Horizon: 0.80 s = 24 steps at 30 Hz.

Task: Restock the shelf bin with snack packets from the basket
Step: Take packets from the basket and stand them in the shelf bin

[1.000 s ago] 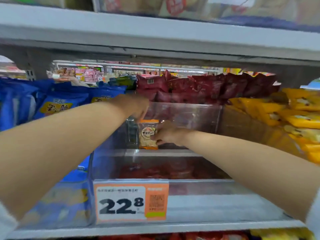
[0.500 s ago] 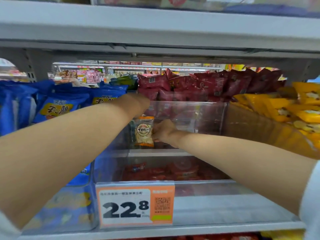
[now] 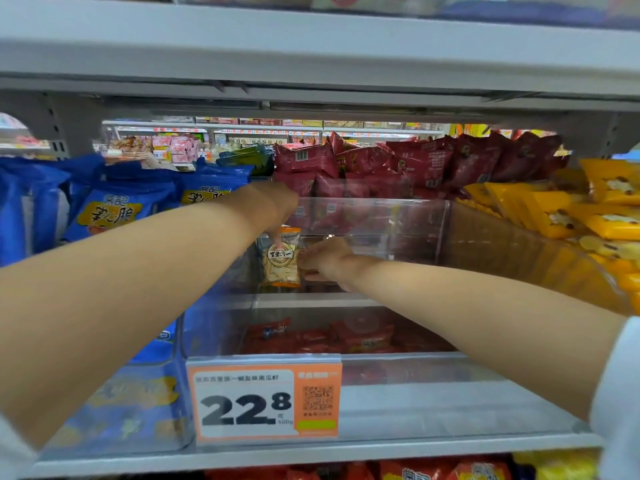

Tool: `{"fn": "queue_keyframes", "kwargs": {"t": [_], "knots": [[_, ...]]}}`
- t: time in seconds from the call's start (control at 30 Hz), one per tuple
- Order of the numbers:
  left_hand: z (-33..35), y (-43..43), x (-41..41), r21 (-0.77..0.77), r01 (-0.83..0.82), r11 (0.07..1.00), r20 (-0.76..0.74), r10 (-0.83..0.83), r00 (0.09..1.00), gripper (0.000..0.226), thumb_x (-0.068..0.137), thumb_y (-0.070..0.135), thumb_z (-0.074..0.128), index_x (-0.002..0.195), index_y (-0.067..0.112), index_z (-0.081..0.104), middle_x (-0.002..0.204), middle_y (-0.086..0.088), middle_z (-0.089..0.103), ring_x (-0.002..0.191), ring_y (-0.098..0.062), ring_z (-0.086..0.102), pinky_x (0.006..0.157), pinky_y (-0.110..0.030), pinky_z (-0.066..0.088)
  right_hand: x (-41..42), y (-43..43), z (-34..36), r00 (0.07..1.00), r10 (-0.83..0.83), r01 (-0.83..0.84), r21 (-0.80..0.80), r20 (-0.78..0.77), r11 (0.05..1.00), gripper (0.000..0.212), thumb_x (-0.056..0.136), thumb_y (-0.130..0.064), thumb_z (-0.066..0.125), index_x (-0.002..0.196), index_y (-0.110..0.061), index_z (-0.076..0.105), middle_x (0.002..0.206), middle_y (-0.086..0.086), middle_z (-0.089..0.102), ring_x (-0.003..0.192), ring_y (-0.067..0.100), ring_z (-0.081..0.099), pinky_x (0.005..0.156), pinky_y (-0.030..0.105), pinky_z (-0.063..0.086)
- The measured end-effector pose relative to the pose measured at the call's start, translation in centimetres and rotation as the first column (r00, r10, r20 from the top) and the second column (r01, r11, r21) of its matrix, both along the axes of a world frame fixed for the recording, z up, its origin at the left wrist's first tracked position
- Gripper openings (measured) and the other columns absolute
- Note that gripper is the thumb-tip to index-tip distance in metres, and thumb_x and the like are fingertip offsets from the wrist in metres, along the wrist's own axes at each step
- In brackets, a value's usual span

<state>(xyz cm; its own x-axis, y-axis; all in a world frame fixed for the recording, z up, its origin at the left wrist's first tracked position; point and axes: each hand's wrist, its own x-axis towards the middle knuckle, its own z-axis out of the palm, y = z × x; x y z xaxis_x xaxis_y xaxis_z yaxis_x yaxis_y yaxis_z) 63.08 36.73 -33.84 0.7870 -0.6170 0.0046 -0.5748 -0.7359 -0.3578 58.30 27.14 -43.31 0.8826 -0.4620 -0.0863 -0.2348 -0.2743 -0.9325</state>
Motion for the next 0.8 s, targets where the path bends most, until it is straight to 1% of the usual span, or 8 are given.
{"fn": "queue_keyframes", "kwargs": {"t": [0.07, 0.23, 0.37, 0.43, 0.53, 0.6, 0.67, 0.8], "knots": [[-0.1, 0.0, 0.2, 0.007, 0.075, 0.997, 0.022, -0.075, 0.997, 0.042, 0.079, 0.032, 0.078, 0.105, 0.002, 0.063, 0.099, -0.008, 0.064, 0.102, -0.027, 0.062, 0.081, -0.033, 0.048, -0.2, -0.4, 0.1, 1.000, 0.014, -0.014, 0.001, 0.004, 1.000, 0.027, 0.089, -0.002, 0.066, 0.116, 0.004, 0.063, 0.122, 0.010, 0.064, 0.091, 0.015, 0.065, 0.085, 0.029, 0.057], [-0.4, 0.1, 0.2, 0.015, 0.080, 0.997, -0.003, -0.080, 0.997, 0.044, 0.079, 0.031, 0.078, 0.108, 0.002, 0.062, 0.111, -0.011, 0.064, 0.104, -0.027, 0.060, 0.084, -0.034, 0.049, -0.5, -1.3, 0.4, 1.000, 0.012, -0.012, 0.074, 0.006, 0.997, 0.031, 0.090, 0.000, 0.065, 0.120, 0.002, 0.060, 0.119, 0.012, 0.065, 0.106, 0.022, 0.066, 0.083, 0.026, 0.056], [0.1, 0.9, -0.8, -0.116, 0.110, 0.987, -0.046, -0.116, 0.992, 0.042, 0.080, 0.031, 0.077, 0.105, 0.001, 0.062, 0.106, -0.011, 0.064, 0.101, -0.028, 0.061, 0.079, -0.032, 0.047, -2.1, -1.8, 2.2, 0.999, -0.019, 0.018, -0.014, -0.032, 1.000, 0.032, 0.087, -0.002, 0.068, 0.118, 0.003, 0.061, 0.101, 0.013, 0.067, 0.087, 0.018, 0.067, 0.077, 0.027, 0.058], [0.1, 1.4, -1.7, -0.268, 0.130, 0.955, -0.084, -0.157, 0.984, 0.040, 0.080, 0.034, 0.076, 0.100, 0.002, 0.063, 0.100, -0.011, 0.067, 0.093, -0.027, 0.063, 0.077, -0.032, 0.048, -4.1, -2.1, 3.9, 1.000, -0.024, 0.023, -0.072, -0.017, 0.997, 0.030, 0.087, -0.005, 0.069, 0.116, 0.002, 0.062, 0.099, 0.013, 0.068, 0.088, 0.018, 0.067, 0.073, 0.025, 0.058], [-0.2, 2.2, -4.9, -0.608, 0.053, 0.792, -0.253, -0.257, 0.933, 0.029, 0.083, 0.025, 0.075, 0.093, 0.007, 0.056, 0.087, -0.009, 0.066, 0.074, -0.021, 0.066, 0.065, -0.032, 0.054, -9.2, -2.1, 6.6, 0.995, -0.070, 0.076, -0.100, 0.068, 0.992, 0.026, 0.088, -0.005, 0.068, 0.113, -0.001, 0.064, 0.102, 0.011, 0.070, 0.089, 0.019, 0.069, 0.073, 0.026, 0.059], [-0.3, 2.6, -8.3, -0.742, -0.023, 0.670, -0.298, -0.300, 0.906, 0.026, 0.084, 0.026, 0.074, 0.087, 0.015, 0.050, 0.077, -0.004, 0.063, 0.059, -0.014, 0.061, 0.051, -0.025, 0.047, -13.0, -2.3, 7.6, 0.971, -0.133, 0.162, -0.136, 0.200, 0.977, 0.019, 0.085, -0.001, 0.069, 0.104, -0.003, 0.069, 0.098, 0.011, 0.072, 0.086, 0.022, 0.069, 0.081, 0.035, 0.059], [-0.3, 2.8, -12.0, -0.820, 0.016, 0.572, -0.219, -0.340, 0.914, 0.025, 0.083, 0.029, 0.073, 0.080, 0.018, 0.050, 0.072, 0.001, 0.056, 0.058, -0.012, 0.052, 0.051, -0.025, 0.039, -17.2, -2.3, 7.6, 0.923, -0.145, 0.240, -0.239, 0.356, 0.941, 0.013, 0.079, -0.001, 0.070, 0.087, -0.011, 0.073, 0.084, 0.007, 0.071, 0.079, 0.022, 0.066, 0.085, 0.043, 0.058], [-0.8, 2.4, -20.0, -0.905, 0.086, 0.417, -0.126, -0.454, 0.882, 0.029, 0.080, 0.018, 0.071, 0.063, 0.020, 0.048, 0.063, 0.006, 0.050, 0.059, -0.011, 0.046, 0.054, -0.025, 0.035, -25.3, -1.7, 6.1, 0.859, -0.122, 0.365, -0.429, 0.497, 0.826, 0.013, 0.078, -0.009, 0.071, 0.081, -0.022, 0.070, 0.082, -0.003, 0.071, 0.080, 0.013, 0.067, 0.082, 0.030, 0.056]]}}
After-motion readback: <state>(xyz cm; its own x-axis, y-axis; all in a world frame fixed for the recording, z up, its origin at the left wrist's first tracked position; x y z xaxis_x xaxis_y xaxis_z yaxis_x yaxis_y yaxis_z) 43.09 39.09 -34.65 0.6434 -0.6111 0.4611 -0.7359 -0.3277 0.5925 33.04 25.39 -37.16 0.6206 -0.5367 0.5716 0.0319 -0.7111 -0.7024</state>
